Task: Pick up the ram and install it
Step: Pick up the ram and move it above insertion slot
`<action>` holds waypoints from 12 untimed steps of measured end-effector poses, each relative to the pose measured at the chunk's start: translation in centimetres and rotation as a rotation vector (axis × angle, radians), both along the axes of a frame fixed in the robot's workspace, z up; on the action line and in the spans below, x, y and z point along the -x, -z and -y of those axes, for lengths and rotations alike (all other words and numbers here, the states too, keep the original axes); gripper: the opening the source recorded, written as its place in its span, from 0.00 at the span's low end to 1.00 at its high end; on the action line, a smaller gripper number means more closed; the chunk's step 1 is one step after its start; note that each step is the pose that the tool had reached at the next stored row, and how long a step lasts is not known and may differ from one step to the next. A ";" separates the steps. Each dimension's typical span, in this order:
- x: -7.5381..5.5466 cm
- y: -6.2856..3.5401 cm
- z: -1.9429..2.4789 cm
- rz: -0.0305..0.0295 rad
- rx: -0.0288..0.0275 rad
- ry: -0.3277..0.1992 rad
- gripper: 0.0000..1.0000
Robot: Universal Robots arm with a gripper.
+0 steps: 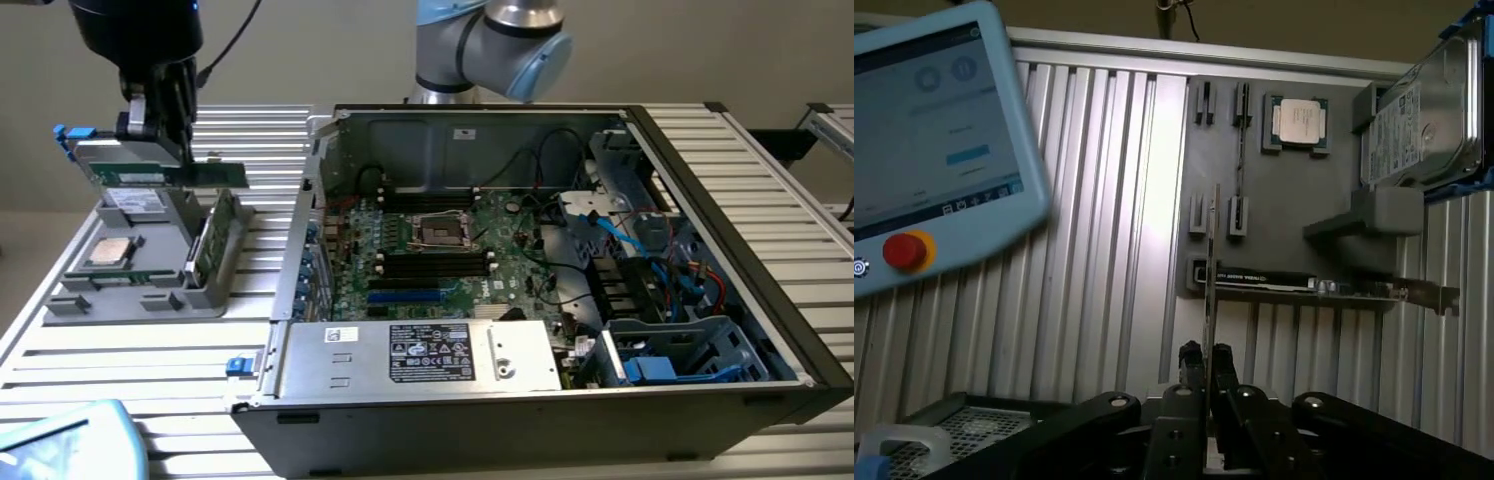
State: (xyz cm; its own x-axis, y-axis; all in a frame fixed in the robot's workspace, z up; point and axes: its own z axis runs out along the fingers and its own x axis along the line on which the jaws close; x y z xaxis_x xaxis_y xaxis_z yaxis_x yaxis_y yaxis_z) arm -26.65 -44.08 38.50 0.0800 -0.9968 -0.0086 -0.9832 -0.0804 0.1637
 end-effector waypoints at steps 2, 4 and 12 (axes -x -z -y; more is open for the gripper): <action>-0.9 -0.28 0.01 -0.0021 0.0000 0.000 0.14; -1.7 -0.46 0.01 -0.0040 0.0000 0.000 0.14; -5.4 -0.94 0.03 -0.0101 -0.0001 0.000 0.14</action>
